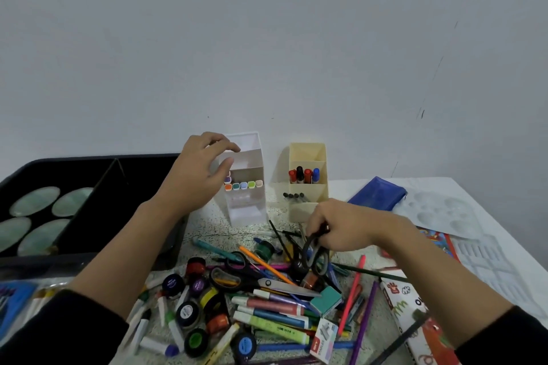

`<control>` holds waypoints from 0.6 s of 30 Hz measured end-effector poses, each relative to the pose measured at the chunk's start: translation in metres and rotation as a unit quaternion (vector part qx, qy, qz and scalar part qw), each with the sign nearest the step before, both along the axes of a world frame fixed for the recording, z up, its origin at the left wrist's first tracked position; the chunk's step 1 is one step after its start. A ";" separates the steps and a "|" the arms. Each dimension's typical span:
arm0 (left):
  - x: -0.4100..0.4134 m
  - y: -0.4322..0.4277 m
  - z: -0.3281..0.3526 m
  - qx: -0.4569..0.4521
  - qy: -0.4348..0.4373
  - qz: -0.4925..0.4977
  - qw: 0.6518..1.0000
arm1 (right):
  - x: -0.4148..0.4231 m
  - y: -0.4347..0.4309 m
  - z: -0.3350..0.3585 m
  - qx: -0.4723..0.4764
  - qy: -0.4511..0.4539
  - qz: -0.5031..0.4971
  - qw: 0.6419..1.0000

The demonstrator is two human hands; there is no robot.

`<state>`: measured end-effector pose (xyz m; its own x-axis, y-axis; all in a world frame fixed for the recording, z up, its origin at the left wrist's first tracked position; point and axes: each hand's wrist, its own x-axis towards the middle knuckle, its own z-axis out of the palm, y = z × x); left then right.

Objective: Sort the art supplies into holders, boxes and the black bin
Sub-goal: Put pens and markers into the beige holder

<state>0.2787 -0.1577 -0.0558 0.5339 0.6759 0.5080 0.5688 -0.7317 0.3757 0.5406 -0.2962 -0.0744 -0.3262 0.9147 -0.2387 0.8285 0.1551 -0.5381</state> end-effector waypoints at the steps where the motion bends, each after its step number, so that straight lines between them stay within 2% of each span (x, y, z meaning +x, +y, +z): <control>1: -0.001 0.002 -0.001 -0.005 0.002 0.000 1.000 | -0.001 0.001 0.003 0.001 0.009 0.004 1.000; 4: -0.004 0.008 -0.003 -0.015 -0.008 0.002 1.000 | -0.011 0.009 0.012 0.063 0.059 -0.021 0.996; 8: -0.008 0.015 -0.006 -0.034 -0.011 0.005 0.999 | -0.027 0.032 0.022 0.116 0.177 -0.120 0.970; 11: -0.009 0.018 -0.007 -0.066 -0.034 0.011 0.997 | -0.042 0.049 0.038 0.135 0.298 -0.164 0.931; 15: -0.004 0.022 -0.008 -0.124 -0.095 0.032 0.987 | -0.061 0.076 0.067 0.168 0.442 -0.207 0.856; 18: 0.001 0.023 -0.009 -0.166 -0.114 0.031 0.979 | -0.069 0.096 0.075 0.189 0.473 -0.232 0.829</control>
<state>0.2800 -0.1342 -0.0647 0.3841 0.8516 0.3567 0.4825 -0.5145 0.7088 0.4719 -0.2007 0.0004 0.2038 0.9451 0.2553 0.0808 0.2436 -0.9665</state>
